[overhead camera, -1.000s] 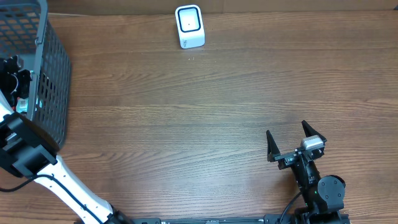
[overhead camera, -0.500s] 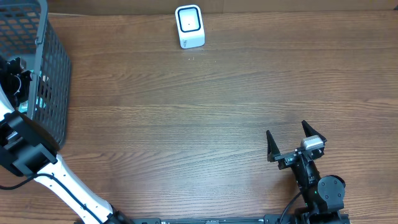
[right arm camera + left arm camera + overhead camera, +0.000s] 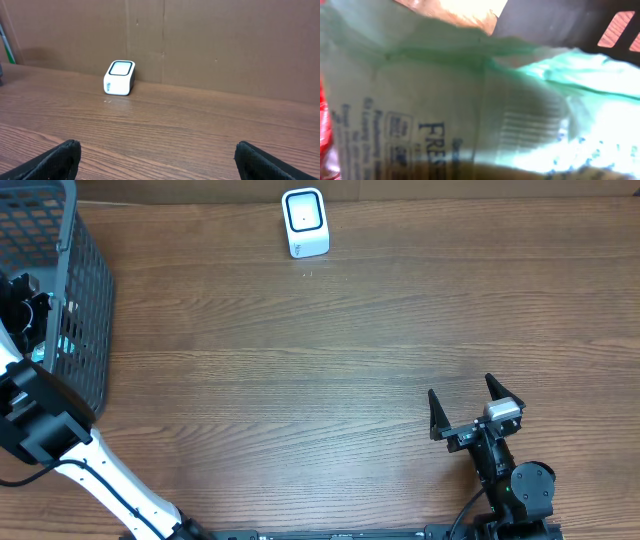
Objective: Scan the item barcode
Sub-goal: 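Grasp snack packages in the basket with the left gripper and lift, then carry the held packages with the left gripper to the table center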
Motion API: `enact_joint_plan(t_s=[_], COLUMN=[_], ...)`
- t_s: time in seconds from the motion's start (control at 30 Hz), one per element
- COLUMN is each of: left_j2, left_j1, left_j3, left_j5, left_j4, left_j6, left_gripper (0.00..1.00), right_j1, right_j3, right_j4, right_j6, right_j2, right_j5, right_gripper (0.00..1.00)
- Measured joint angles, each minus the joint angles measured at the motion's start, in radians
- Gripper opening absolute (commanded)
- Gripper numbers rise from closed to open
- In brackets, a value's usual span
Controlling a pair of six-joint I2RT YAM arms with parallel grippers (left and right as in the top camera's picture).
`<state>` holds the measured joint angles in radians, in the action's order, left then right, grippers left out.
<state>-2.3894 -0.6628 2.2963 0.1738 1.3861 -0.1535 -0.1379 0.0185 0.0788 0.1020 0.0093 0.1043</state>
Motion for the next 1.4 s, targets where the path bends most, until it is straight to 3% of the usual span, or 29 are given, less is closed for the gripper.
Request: enact_joint_plan(t_s=[0.13,0.5,0.7,1.1,1.4], left_j2=[0.062,0.539,0.672,0.788,0.789], left_j1=[0.000,0.000,0.033,0.340,0.707], left_j3=[-0.002,-0.001,-0.001,-0.001,-0.019], left_j5=[-0.028,-0.049,-0.047,-0.081,-0.168], left_j4=[-0.022,-0.093,-0.057,0.066,0.141], left_j6=[0.027,0.114,0.167,0.267,0.356], left_gripper=[0.41,0.40,0.39,0.36,0.36], right_j1=[0.000,0.000,0.000,0.000,0.000], right_j3=[0.000,0.000,0.000,0.000,0.000], right_j4=[0.000,0.000,0.000,0.000,0.000], right_j6=[-0.001,0.000,0.000,0.000,-0.001], right_j2=[0.000,0.000,0.000,0.000,0.000], right_j5=[0.000,0.000,-0.001,0.000,0.000], right_gripper=[1.00,1.00,1.00,1.00,1.00])
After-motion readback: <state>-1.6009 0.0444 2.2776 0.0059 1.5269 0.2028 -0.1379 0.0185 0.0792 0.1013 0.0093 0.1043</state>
